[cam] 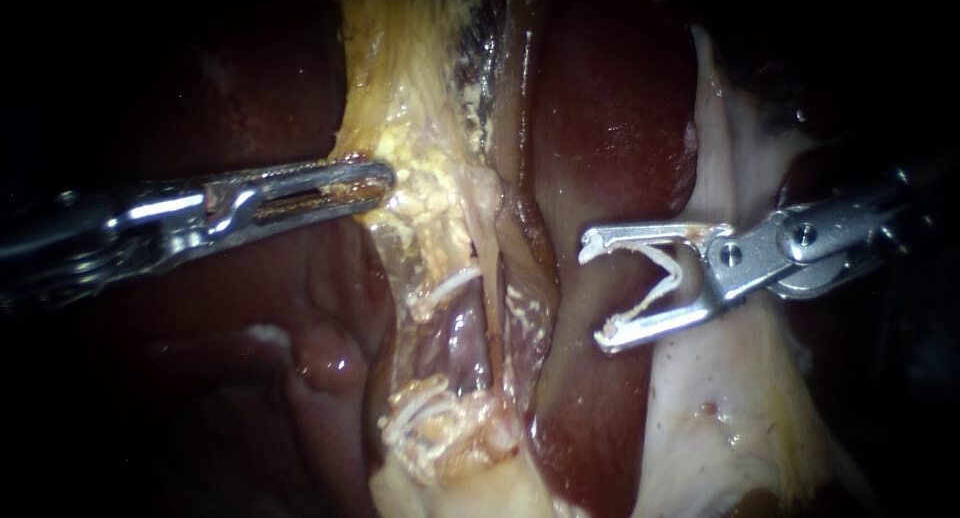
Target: Clipping first clip right tube
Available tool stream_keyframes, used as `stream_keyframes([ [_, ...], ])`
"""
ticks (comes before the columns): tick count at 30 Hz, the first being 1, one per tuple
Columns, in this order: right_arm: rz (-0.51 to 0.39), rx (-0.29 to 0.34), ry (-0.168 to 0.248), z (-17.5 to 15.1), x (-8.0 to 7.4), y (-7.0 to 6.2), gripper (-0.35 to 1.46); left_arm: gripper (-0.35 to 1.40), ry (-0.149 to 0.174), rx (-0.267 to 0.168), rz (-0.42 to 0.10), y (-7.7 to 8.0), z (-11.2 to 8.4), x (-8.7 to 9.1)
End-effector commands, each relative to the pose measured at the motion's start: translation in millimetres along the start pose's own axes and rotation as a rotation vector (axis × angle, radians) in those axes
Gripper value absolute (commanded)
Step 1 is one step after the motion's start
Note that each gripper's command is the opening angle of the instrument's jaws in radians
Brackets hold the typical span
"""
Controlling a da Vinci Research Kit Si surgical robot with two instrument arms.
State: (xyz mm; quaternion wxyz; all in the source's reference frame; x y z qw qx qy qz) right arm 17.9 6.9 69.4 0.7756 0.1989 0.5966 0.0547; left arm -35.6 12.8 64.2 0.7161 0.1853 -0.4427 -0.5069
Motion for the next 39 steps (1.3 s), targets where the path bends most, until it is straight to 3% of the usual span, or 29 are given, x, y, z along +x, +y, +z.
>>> stream_keyframes([
  [1, 0.000, 0.003, 0.000, 0.0, 0.0, -0.1, 0.60, -0.35, 0.000, 0.001, 0.000, 0.0, 0.0, 0.0],
  [4, -0.004, 0.026, 0.005, 0.3, -0.2, -0.6, 0.60, -0.35, 0.002, 0.003, -0.001, 0.0, -0.4, -0.2],
  [8, 0.020, 0.057, 0.006, 1.8, -1.2, -1.6, 0.60, -0.35, 0.012, 0.007, -0.008, 0.0, -1.9, -1.9],
  [13, 0.096, 0.096, -0.002, 4.7, -3.0, -2.6, 0.60, -0.35, -0.035, 0.004, -0.022, -0.3, -5.0, -4.8],
  [17, 0.145, 0.111, -0.024, 7.5, -5.1, -2.9, 0.60, -0.35, -0.058, 0.006, -0.015, -1.0, -6.8, -6.2],
  [23, 0.177, 0.105, -0.039, 9.8, -7.5, -1.9, 0.60, -0.35, -0.065, 0.002, -0.014, -2.5, -7.7, -6.3],
  [30, 0.200, 0.108, -0.045, 11.7, -9.5, -0.7, 0.60, -0.35, -0.066, -0.001, -0.014, -3.0, -7.8, -6.1],
  [34, 0.198, 0.127, -0.048, 13.2, -9.7, -0.6, 0.60, -0.35, -0.067, -0.002, -0.014, -3.0, -7.8, -6.1],
  [39, 0.209, 0.171, 0.000, 14.2, -9.4, -0.6, 0.60, -0.35, -0.068, -0.005, -0.014, -3.1, -7.7, -6.0],
])
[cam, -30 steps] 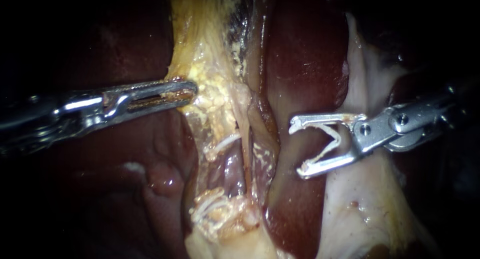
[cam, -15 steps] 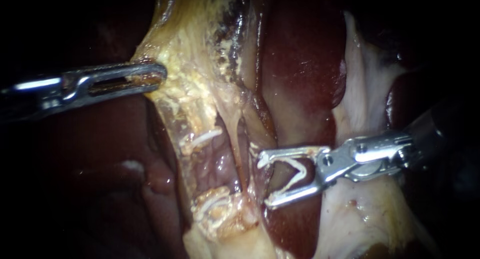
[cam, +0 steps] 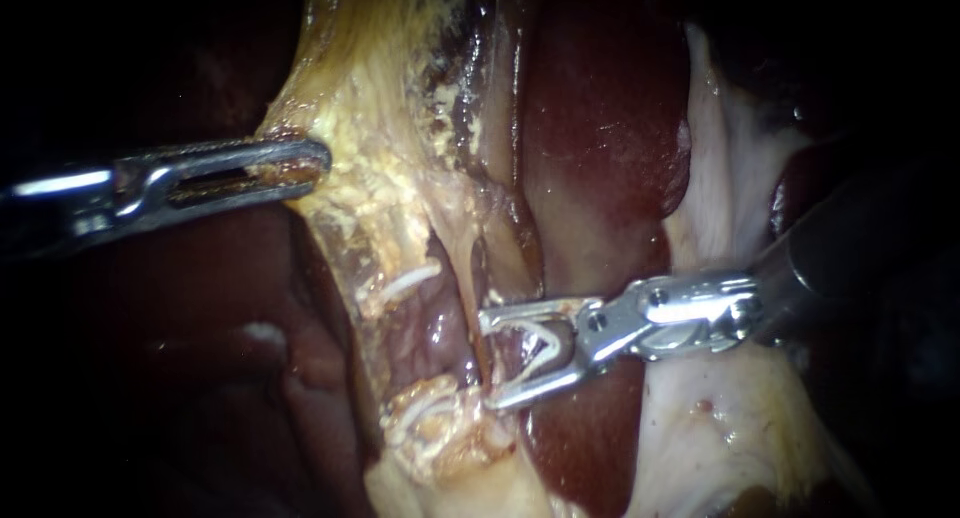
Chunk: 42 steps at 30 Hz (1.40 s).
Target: Clipping first clip right tube
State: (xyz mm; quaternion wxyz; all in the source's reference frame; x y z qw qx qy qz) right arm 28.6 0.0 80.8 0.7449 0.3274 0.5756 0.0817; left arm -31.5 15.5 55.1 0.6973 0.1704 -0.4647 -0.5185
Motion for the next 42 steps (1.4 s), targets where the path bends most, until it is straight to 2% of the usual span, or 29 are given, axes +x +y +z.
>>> stream_keyframes([
  [1, 0.002, 0.009, 0.011, 0.1, 0.1, -0.2, 0.60, -0.35, -0.001, -0.003, 0.000, 0.0, 0.1, 0.1],
  [10, 0.022, 0.107, 0.020, 0.6, 0.3, -1.2, 0.53, -0.35, -0.002, -0.003, 0.001, 0.0, 0.1, 0.2],
  [19, 0.022, 0.105, 0.019, 1.5, 0.2, -1.2, 0.51, -0.35, -0.002, -0.004, 0.001, 0.0, 0.2, 0.2],
  [22, 0.045, 0.107, 0.017, 1.2, 0.2, -1.2, 0.32, -0.35, -0.002, -0.004, 0.001, 0.0, 0.2, 0.2],
  [24, 0.052, 0.094, 0.022, 0.7, 0.1, -1.1, -0.01, -0.35, -0.002, -0.004, 0.001, 0.0, 0.2, 0.2],
  [27, 0.060, 0.083, 0.009, 0.0, 0.1, -0.8, -0.26, -0.35, -0.002, -0.004, 0.001, 0.0, 0.2, 0.2],
  [33, 0.077, 0.077, 0.006, -0.3, -0.4, -0.6, -0.35, -0.35, -0.002, -0.004, 0.001, 0.0, 0.2, 0.2],
  [42, 0.087, 0.090, 0.003, -0.1, -0.5, -0.8, -0.35, -0.35, -0.002, -0.004, 0.001, 0.0, 0.2, 0.2],
])
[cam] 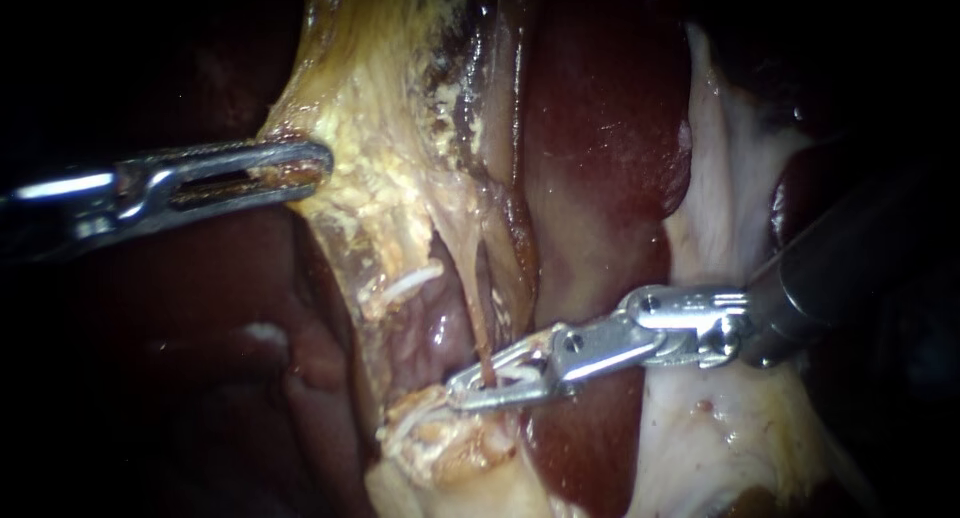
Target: Clipping first clip right tube
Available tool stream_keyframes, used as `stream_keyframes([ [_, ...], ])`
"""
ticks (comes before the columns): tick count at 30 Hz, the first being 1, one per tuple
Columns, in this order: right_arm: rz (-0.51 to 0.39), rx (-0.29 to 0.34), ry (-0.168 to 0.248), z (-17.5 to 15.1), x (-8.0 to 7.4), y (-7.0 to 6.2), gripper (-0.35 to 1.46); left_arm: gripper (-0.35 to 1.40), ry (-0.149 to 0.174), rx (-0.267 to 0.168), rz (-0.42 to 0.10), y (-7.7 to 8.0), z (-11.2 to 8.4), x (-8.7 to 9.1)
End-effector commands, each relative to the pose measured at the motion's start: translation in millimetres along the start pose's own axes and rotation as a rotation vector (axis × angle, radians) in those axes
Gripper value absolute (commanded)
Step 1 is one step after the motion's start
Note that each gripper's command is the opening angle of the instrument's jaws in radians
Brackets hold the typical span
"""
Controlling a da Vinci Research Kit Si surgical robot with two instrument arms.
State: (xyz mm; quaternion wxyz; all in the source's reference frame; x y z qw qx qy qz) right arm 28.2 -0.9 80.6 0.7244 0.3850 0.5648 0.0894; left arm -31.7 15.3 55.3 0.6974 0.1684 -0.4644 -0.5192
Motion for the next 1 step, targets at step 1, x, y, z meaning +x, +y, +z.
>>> stream_keyframes([
  [1, -0.002, 0.002, -0.001, 0.0, -0.1, 0.0, -0.35, -0.35, 0.000, 0.000, 0.000, 0.0, 0.0, 0.0],
])
